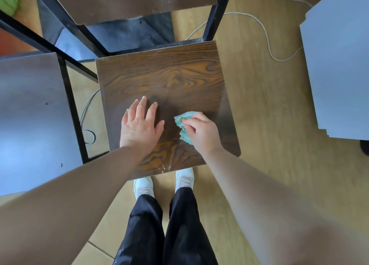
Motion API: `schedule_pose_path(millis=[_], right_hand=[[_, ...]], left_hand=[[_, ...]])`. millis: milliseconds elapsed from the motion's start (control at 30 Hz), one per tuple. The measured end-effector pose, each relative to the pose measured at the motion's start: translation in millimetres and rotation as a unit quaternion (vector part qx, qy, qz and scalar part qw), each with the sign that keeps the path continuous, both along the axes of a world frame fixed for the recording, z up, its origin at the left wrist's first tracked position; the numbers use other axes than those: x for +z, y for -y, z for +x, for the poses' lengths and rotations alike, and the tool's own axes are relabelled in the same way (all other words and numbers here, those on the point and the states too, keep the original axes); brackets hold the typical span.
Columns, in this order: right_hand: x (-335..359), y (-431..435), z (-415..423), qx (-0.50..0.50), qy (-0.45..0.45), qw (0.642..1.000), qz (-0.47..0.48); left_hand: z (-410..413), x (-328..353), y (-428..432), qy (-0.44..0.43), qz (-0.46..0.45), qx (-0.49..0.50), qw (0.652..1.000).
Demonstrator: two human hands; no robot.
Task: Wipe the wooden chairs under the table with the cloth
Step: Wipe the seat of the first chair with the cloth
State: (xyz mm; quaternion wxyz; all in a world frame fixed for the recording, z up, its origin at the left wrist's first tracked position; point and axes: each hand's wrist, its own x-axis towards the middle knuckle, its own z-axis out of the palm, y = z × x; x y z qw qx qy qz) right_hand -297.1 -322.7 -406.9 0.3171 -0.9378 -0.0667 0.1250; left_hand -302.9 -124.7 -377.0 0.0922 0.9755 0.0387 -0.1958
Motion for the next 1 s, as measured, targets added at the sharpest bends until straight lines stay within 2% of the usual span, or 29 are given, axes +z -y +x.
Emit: schedule_pose_path(millis=[133, 300, 467, 600, 700, 767, 900, 1000], right_hand=[[4, -17, -33, 0.013, -0.032, 0.999, 0.015], [6, -37, -81, 0.108, -0.068, 0.992, -0.009], [15, -35, -72, 0.117, -0.118, 0.986, 0.013], [24, -1, -33, 0.095, -0.099, 0.99, 0.039], [26, 33, 29, 0.021, -0.019, 0.998, 0.062], [22, 52, 75, -0.007, 0.018, 0.999, 0.043], [10, 71, 145, -0.014, 0.006, 1.0, 0.011], [-2, 75, 158, 0.019, -0.015, 1.0, -0.012]], left_hand=[[-13, -2, -1, -0.005, 0.004, 0.0, 1.0], [-12, 1, 1, 0.003, -0.004, 0.009, 1.0], [0, 2, 10, 0.018, -0.004, 0.006, 1.0], [21, 1, 25, 0.033, -0.019, 0.02, 0.999], [41, 1, 43, 0.047, -0.026, 0.017, 0.998], [53, -1, 53, 0.047, -0.028, 0.02, 0.998], [78, -4, 64, 0.047, -0.016, 0.015, 0.999], [90, -3, 68, 0.045, -0.006, 0.005, 0.999]])
